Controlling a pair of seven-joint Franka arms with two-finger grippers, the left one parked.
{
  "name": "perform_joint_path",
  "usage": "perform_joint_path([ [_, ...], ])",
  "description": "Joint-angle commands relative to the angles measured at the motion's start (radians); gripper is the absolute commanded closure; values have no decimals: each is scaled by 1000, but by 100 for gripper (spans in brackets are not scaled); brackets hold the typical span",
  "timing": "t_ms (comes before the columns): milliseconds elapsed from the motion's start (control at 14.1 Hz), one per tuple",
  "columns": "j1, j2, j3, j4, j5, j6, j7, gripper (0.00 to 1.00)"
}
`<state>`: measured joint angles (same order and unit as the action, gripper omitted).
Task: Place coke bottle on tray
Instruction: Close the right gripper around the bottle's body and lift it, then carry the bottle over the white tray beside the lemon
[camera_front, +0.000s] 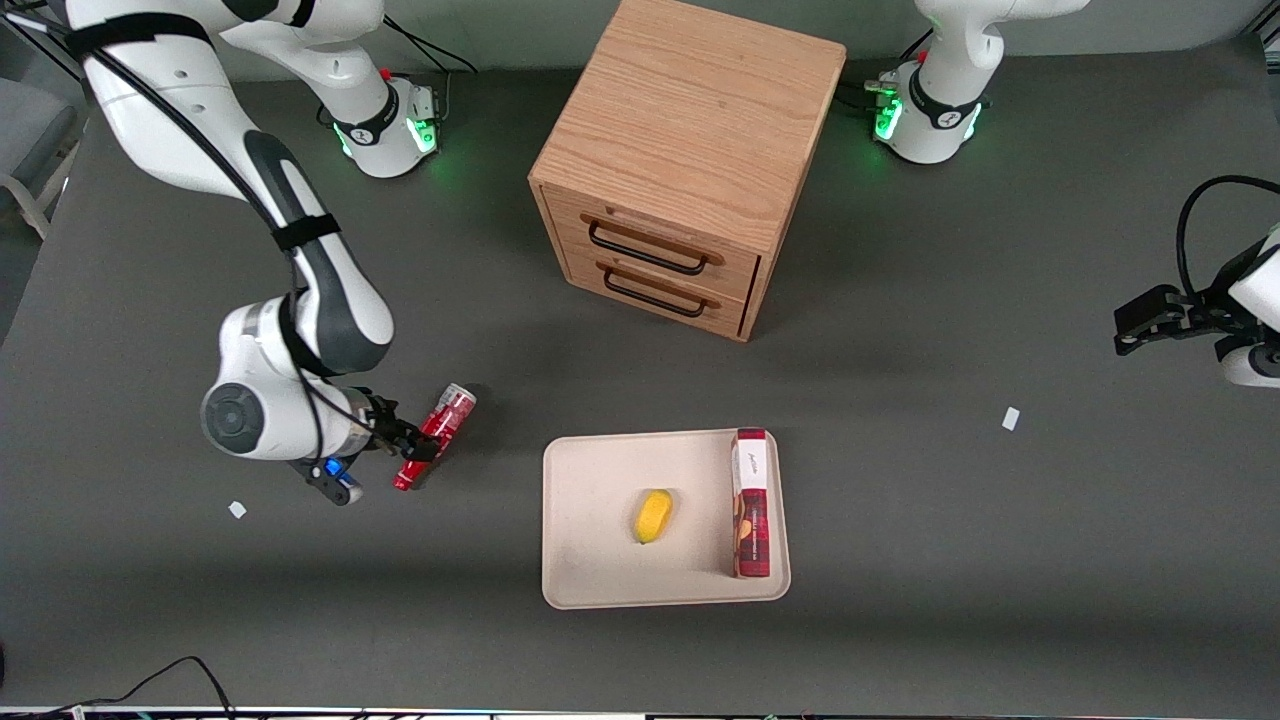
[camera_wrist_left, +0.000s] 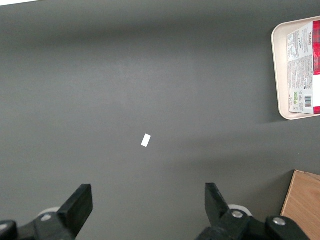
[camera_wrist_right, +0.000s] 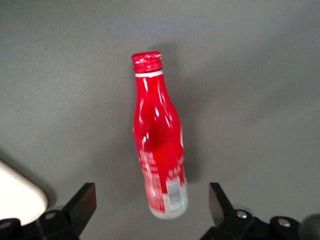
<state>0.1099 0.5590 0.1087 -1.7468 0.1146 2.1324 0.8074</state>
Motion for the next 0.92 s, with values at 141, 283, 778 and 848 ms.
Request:
perform_joint_path([
  [141,4,34,2,-122,-21,222,29,0],
  [283,4,39,3,-137,-65,245,29,50],
  [778,2,-57,32,-100,-72,121,3,100],
  [848,2,-97,37,-88,-73,77,-28,100],
])
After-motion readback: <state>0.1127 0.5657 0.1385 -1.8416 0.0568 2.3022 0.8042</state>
